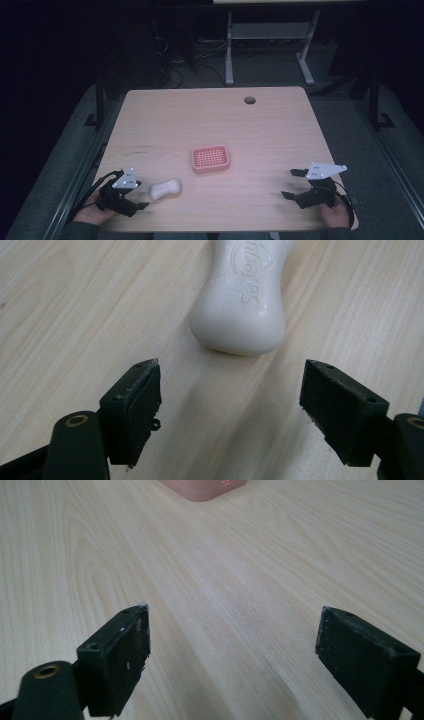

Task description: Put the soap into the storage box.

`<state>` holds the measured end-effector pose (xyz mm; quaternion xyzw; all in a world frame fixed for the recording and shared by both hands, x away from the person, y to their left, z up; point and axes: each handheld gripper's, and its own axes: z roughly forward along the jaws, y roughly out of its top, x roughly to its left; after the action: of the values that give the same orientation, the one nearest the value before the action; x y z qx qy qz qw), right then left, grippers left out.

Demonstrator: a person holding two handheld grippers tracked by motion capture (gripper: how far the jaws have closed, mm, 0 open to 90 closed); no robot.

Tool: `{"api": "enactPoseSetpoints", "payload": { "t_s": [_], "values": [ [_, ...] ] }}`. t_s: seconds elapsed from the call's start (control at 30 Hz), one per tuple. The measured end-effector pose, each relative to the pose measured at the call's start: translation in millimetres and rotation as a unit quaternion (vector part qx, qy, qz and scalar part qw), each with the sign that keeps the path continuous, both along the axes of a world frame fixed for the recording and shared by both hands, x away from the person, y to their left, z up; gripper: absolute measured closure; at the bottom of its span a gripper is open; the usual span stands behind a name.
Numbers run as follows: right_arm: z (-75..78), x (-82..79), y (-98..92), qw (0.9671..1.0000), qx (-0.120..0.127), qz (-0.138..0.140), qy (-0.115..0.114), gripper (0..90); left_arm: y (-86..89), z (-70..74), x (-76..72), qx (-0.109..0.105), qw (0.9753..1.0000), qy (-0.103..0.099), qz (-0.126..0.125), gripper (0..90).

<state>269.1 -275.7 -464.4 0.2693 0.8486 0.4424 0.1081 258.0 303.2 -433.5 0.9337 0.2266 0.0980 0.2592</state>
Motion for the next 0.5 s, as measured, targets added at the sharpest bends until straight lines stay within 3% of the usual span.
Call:
{"api": "enactPoseSetpoints", "payload": {
  "t_s": [0.5],
  "values": [
    [-0.1,0.6,-0.1,1.0,-0.001,0.001,0.0,13.5,-3.1,1.2,0.1,-0.003,1.0,0.0,-0.005,24.3]
  ]
}}
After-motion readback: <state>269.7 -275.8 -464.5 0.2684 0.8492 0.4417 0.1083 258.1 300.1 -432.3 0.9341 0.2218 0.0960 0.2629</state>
